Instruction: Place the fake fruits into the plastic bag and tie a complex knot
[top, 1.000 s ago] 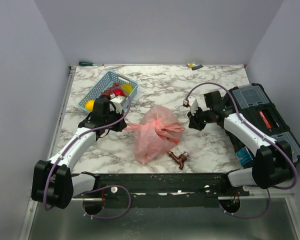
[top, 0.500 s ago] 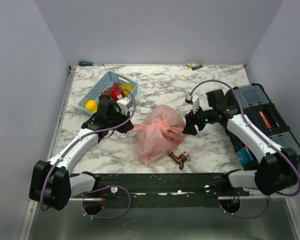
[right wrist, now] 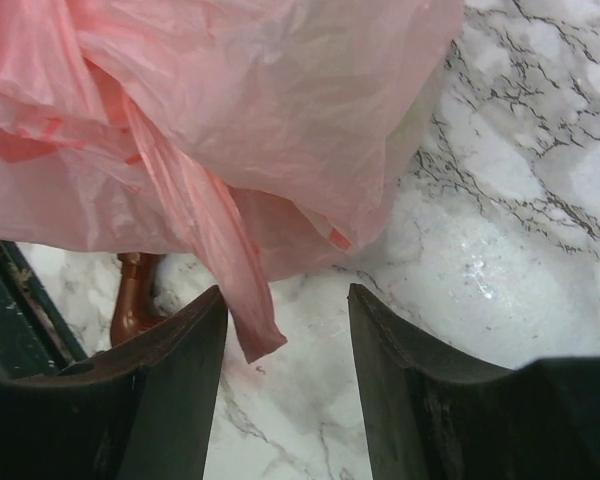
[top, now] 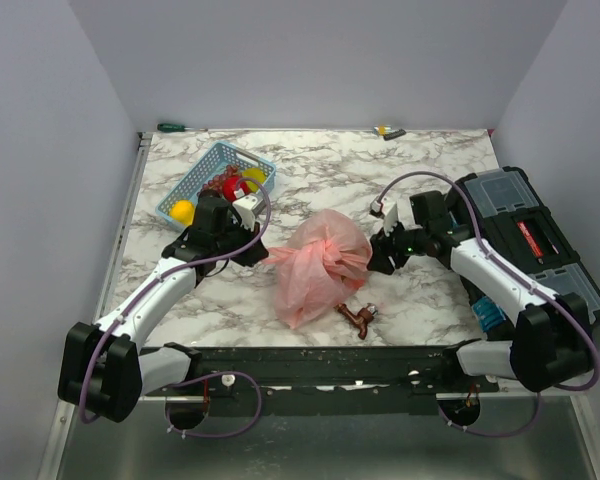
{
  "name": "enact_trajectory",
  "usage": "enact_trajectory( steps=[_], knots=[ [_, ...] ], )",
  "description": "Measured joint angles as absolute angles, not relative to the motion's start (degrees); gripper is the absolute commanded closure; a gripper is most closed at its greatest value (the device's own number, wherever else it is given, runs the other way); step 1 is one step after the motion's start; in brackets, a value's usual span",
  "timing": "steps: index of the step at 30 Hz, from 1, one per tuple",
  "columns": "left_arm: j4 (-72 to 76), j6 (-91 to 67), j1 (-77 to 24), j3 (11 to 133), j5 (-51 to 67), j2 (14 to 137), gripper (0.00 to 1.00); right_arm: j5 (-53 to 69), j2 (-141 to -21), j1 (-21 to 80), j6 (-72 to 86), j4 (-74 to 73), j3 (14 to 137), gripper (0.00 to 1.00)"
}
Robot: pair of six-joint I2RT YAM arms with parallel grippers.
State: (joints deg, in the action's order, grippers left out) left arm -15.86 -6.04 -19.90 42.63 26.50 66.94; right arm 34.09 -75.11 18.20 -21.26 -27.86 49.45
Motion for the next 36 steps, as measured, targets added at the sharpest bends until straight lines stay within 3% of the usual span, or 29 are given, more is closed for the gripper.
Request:
enact_trajectory(
  steps=[9,30,36],
  knots=[
    [-15.49,-6.48,-19.9,42.61,26.98,67.0,1.0,27.2,-71.37,18.7,-20.32,-14.33,39.68,0.59],
    [-15.42,-6.68,-19.9,42.72,28.18,68.97,1.0,25.87,-71.53,20.99,-16.16,4.36,35.2,0.57],
    [-15.46,-5.1,-20.14,42.76,28.08,68.97,0.89,21.89,-72.12,23.94,-19.49,6.39,32.36,0.6]
  ],
)
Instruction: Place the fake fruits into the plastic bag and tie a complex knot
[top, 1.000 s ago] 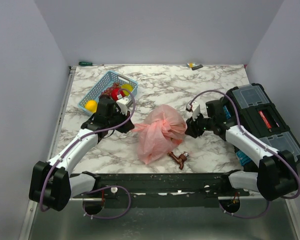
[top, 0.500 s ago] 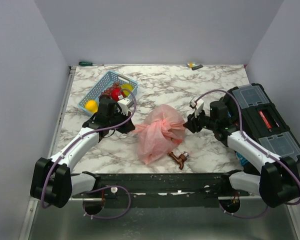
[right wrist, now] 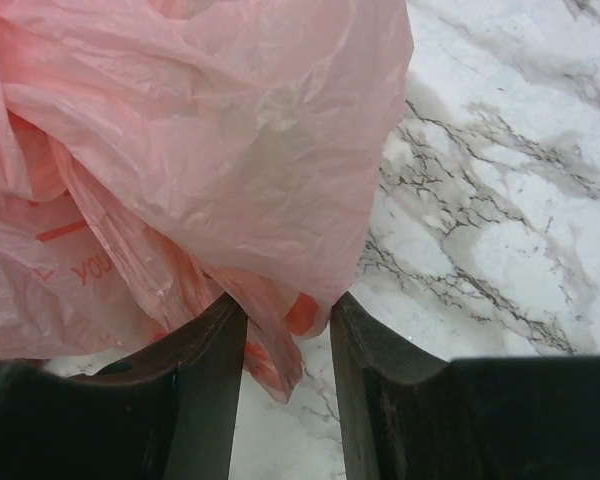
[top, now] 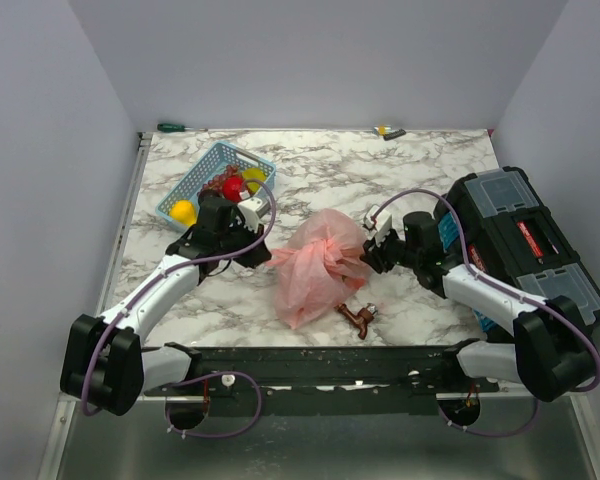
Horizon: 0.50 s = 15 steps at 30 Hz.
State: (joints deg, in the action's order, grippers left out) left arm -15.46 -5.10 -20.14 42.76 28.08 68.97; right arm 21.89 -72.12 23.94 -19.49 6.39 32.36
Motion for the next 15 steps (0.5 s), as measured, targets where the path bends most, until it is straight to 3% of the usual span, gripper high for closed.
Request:
enact_trajectory(
  steps=[5,15],
  knots=[
    [-15.44,0.58,-23.35,43.53,26.39,69.08,0.75,19.86,-72.12,24.01,-21.1,6.48,32.27,0.65],
    [-12.45,7.27,-28.88,44.51,16.99,75.31,0.71,18.02,-72.4,24.01,-22.61,6.52,32.27,0.69]
  ],
)
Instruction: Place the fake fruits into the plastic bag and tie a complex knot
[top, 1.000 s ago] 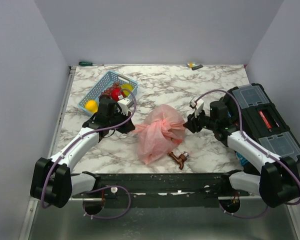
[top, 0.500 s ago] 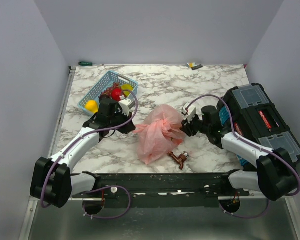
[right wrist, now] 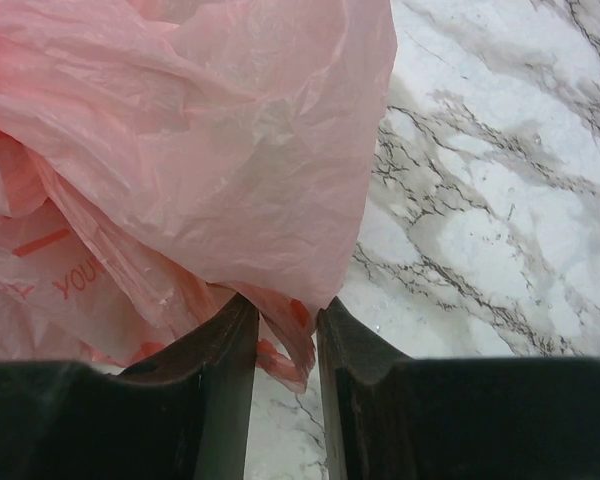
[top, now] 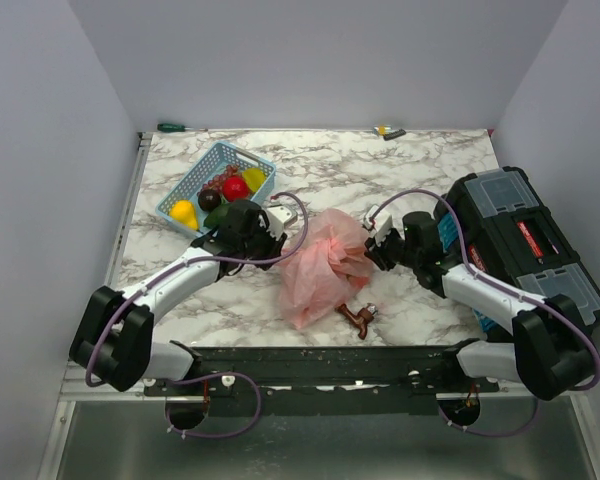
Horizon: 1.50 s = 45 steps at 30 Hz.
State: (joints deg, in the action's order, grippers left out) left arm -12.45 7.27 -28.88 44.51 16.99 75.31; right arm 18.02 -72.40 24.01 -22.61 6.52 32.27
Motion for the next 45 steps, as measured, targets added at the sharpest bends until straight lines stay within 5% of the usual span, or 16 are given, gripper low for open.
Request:
enact_trajectory(
  steps=[16,24,35,45],
  knots=[
    [-9.85,18.31,-30.57,40.29,-0.05,77.8,0.95,6.37,-70.35,24.67,-28.03,6.07,31.07,0.8],
    [-7.7,22.06,-31.27,38.81,-0.62,74.89,0.91,4.14,-68.27,25.17,-30.48,5.8,29.34,0.87],
    [-13.13,18.83,-31.53,43.09,6.46,75.44,0.86,8.95,-69.63,24.34,-28.97,2.98,32.32,0.74],
    [-14.66,17.98,-31.64,45.84,8.62,79.37,0.71,10.0,-78.26,24.27,-29.21,8.69,32.42,0.72]
  ],
)
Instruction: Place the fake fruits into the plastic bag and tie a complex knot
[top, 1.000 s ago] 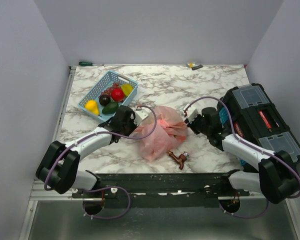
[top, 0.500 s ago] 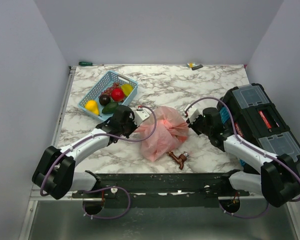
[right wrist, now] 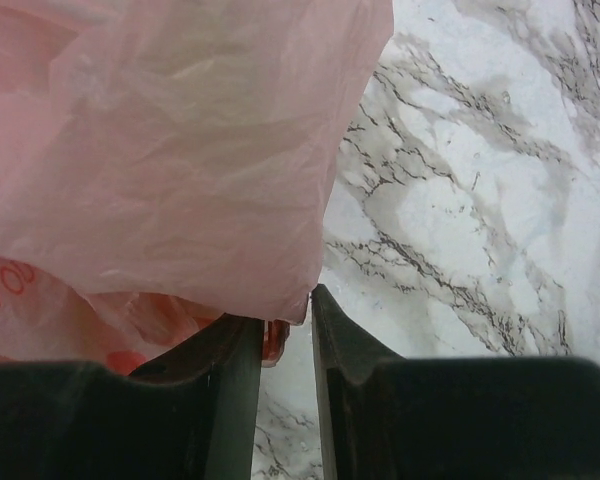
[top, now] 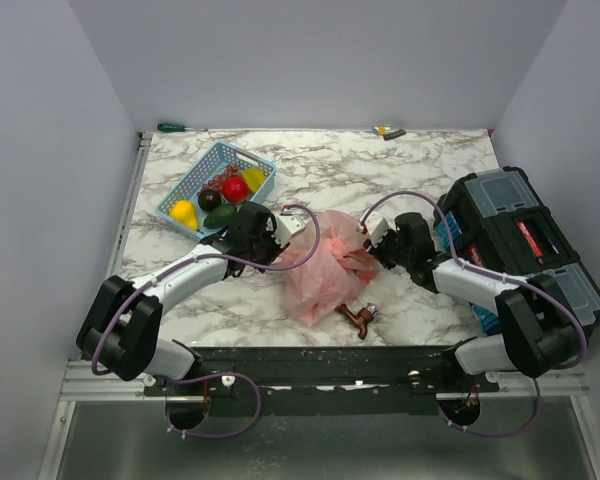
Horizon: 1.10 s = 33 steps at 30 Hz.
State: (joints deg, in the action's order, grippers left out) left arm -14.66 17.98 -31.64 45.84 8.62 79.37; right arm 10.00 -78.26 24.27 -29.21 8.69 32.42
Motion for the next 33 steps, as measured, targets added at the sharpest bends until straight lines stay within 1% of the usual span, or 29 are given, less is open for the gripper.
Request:
enact_trajectory(
  steps=[3,5,9,11,13,15,25,33],
  knots=[
    [-14.9,18.11,-31.64,46.41,8.49,81.36,0.69,9.15,-80.71,24.27,-29.5,11.09,32.42,0.73],
    [-14.85,18.26,-31.64,46.59,8.12,82.76,0.72,8.38,-82.04,24.27,-30.09,12.73,32.34,0.76],
    [-14.74,18.55,-31.64,47.27,6.22,85.86,0.89,6.48,-83.81,24.32,-31.66,15.0,31.29,0.8],
    [-14.52,18.81,-31.64,47.35,5.06,86.48,0.95,5.43,-83.9,24.34,-32.25,14.98,31.0,0.84],
    [-14.41,19.2,-31.86,47.35,4.32,86.35,1.0,4.03,-83.57,24.4,-32.77,14.98,31.0,0.9],
    [-14.24,19.64,-32.01,47.11,3.51,85.58,1.0,2.52,-82.61,24.45,-33.41,14.7,30.98,0.99],
    [-16.14,20.84,-31.24,45.25,3.14,74.0,1.0,-0.64,-72.49,25.17,-36.12,8.47,31.18,0.99],
    [-18.44,24.6,-25.06,45.28,5.48,67.18,1.0,0.47,-67.16,24.14,-40.75,6.13,31.73,0.99]
  ],
)
